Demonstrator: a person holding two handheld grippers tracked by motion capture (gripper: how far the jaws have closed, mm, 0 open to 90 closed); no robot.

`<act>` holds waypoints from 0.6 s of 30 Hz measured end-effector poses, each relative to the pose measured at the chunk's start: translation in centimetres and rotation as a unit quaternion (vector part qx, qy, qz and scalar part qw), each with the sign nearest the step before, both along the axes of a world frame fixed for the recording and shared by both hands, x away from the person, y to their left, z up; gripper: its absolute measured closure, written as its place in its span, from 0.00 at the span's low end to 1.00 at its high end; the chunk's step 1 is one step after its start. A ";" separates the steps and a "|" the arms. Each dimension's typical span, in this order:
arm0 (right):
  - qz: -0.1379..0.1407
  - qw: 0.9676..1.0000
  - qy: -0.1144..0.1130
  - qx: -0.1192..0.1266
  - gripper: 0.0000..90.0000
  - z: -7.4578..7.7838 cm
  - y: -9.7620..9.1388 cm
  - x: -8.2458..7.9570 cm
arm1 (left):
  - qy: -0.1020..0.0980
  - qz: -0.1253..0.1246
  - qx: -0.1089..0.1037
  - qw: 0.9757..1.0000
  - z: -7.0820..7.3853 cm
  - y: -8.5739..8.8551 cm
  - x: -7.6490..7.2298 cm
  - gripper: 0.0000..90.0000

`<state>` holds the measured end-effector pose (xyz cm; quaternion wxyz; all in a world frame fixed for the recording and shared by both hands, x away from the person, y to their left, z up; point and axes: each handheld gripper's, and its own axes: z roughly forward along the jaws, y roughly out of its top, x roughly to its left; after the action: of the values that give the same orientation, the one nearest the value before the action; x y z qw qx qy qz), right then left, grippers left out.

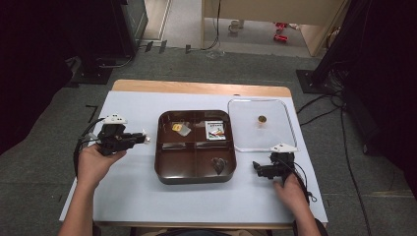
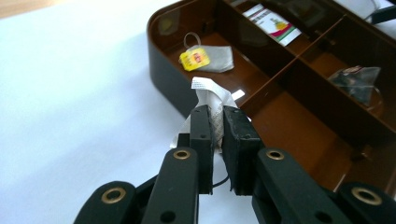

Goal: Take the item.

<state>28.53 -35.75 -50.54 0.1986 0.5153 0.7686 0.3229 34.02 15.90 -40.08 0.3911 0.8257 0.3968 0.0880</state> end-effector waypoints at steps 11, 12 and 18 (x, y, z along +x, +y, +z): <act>0.000 1.000 0.000 0.000 0.00 0.0 0.0 0.0 | 0.020 0.028 0.017 0.999 -2.0 1.1 1.2 0.92; 0.000 1.000 0.000 0.000 0.00 0.0 0.0 0.0 | 0.022 0.030 0.020 0.999 -2.2 1.1 1.4 0.92; 0.000 1.000 -0.001 0.000 0.00 0.0 0.0 0.0 | 0.025 0.024 0.039 0.999 -3.3 0.9 2.2 0.92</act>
<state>28.51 -35.74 -50.54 0.1994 0.5152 0.7684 0.3229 36.20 16.84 -43.39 0.3468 0.8322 0.4226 0.0923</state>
